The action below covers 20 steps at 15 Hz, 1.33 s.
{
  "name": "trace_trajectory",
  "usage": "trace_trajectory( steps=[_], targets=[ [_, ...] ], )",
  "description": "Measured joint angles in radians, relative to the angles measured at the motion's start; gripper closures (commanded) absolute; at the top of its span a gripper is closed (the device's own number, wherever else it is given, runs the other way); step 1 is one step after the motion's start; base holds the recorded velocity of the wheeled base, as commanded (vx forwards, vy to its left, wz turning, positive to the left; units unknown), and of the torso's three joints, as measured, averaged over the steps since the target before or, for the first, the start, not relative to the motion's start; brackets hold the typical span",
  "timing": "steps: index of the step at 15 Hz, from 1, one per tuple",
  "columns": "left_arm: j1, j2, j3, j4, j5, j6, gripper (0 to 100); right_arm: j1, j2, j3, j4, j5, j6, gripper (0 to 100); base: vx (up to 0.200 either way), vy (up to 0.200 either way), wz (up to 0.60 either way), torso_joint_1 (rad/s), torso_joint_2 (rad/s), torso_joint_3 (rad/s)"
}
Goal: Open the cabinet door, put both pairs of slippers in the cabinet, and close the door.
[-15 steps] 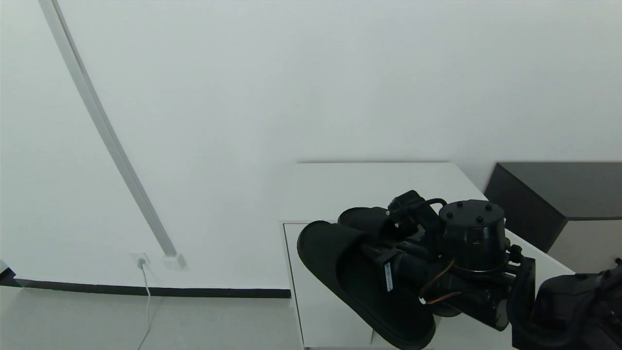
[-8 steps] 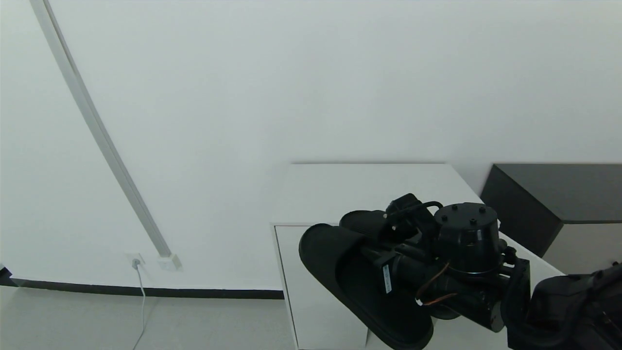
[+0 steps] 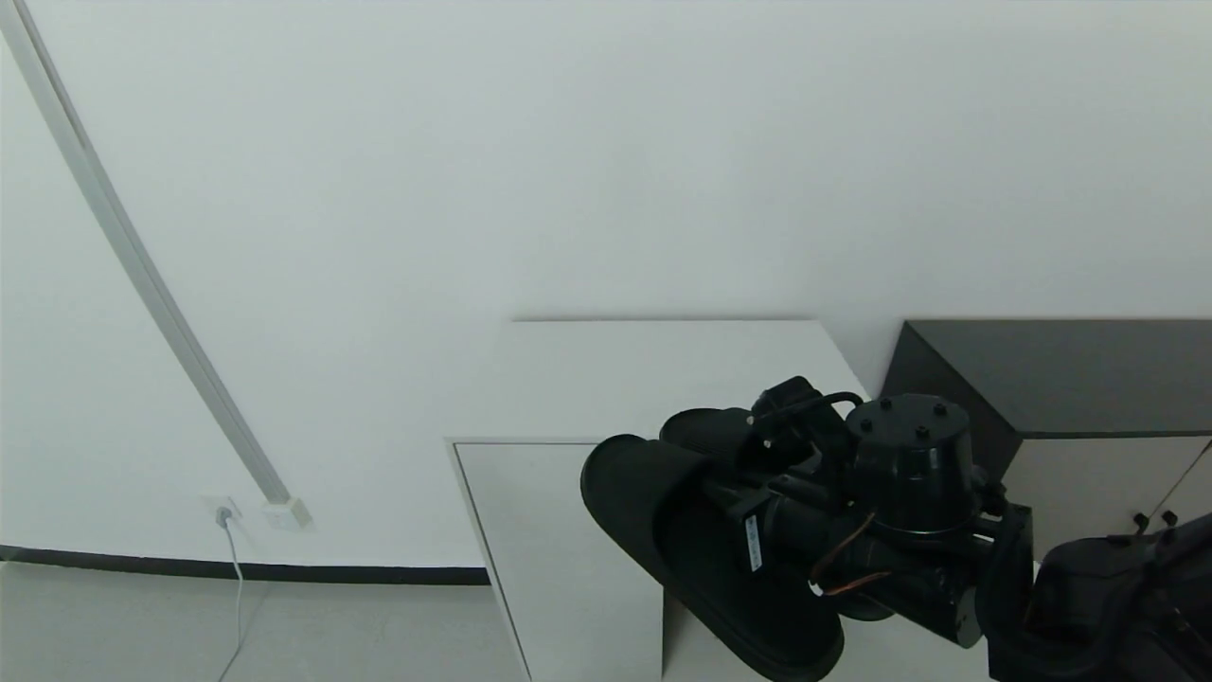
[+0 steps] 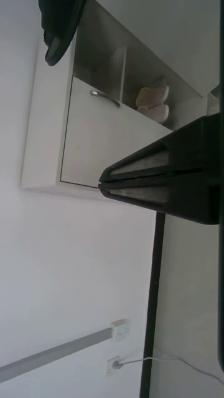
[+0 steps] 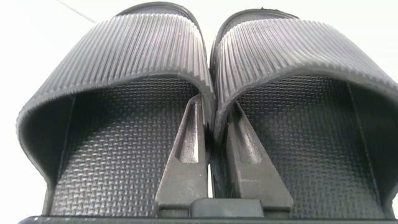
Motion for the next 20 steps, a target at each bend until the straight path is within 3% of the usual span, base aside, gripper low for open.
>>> trace_trajectory(
  steps=[2, 20],
  targets=[
    [0.000, 0.000, 0.000, 0.000, 0.000, 0.000, 100, -0.001, 0.001, 0.000, 0.001, 0.000, 0.001, 100, 0.000, -0.200, 0.00, 0.000, 0.00, 0.005],
    [0.000, 0.000, 0.000, 0.000, -0.003, 0.000, 100, -0.007, 0.026, 0.020, -0.054, -0.007, -0.002, 100, 0.000, 0.000, 0.00, -0.004, 0.01, 0.004]
  ],
)
